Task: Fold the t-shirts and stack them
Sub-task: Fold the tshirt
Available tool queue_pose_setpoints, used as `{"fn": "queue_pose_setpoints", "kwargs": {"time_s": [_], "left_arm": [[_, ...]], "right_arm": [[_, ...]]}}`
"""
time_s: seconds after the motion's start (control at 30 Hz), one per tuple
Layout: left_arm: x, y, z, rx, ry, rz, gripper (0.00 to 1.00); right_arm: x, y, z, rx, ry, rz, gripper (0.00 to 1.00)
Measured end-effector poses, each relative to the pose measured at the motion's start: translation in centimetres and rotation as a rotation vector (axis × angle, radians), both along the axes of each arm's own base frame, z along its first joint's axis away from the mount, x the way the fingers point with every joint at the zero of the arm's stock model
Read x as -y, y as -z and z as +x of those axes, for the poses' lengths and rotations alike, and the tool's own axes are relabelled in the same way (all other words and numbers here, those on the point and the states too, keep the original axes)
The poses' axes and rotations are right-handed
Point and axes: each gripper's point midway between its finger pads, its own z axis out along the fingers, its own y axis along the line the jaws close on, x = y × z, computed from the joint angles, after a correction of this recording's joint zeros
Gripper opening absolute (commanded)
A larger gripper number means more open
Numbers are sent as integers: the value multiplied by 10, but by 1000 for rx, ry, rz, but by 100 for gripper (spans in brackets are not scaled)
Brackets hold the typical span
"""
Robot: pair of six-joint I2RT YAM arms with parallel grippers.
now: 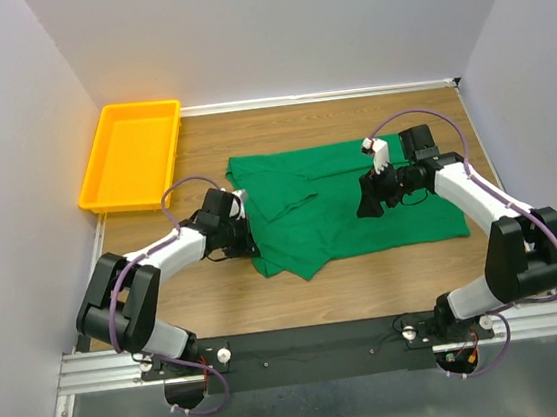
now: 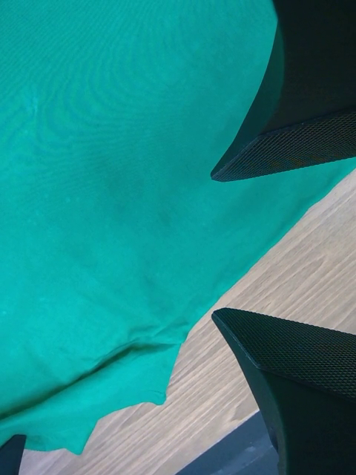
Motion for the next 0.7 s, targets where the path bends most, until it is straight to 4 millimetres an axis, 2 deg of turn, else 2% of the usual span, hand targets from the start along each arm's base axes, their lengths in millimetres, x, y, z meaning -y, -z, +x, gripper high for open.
{"fn": "queue_pose_setpoints", "kwargs": {"time_s": [0.2,0.3,0.37,0.47,0.53,0.6,0.67,0.7], "left_arm": [[4,-15,6,36,0,-21,0],[8,-33,10,75,1,-58,0],[11,-44,11,99,5,-83,0],[15,-58,9,122,17,-125,0],[18,-65,7,131,23,-151,0],[20,-70,4,138,29,-176,0],[21,-72,1,138,34,-194,0],[22,-72,0,135,35,-200,0]], "right_arm": [[4,3,1,1,15,-25,77],[19,9,4,5,62,-79,77],[37,11,7,2,116,-121,77],[81,15,9,-18,229,-181,76],[125,21,3,-55,326,-232,75],[160,25,-7,-96,410,-268,73],[185,29,-19,-133,460,-310,65],[196,31,-27,-159,481,-334,55]]}}
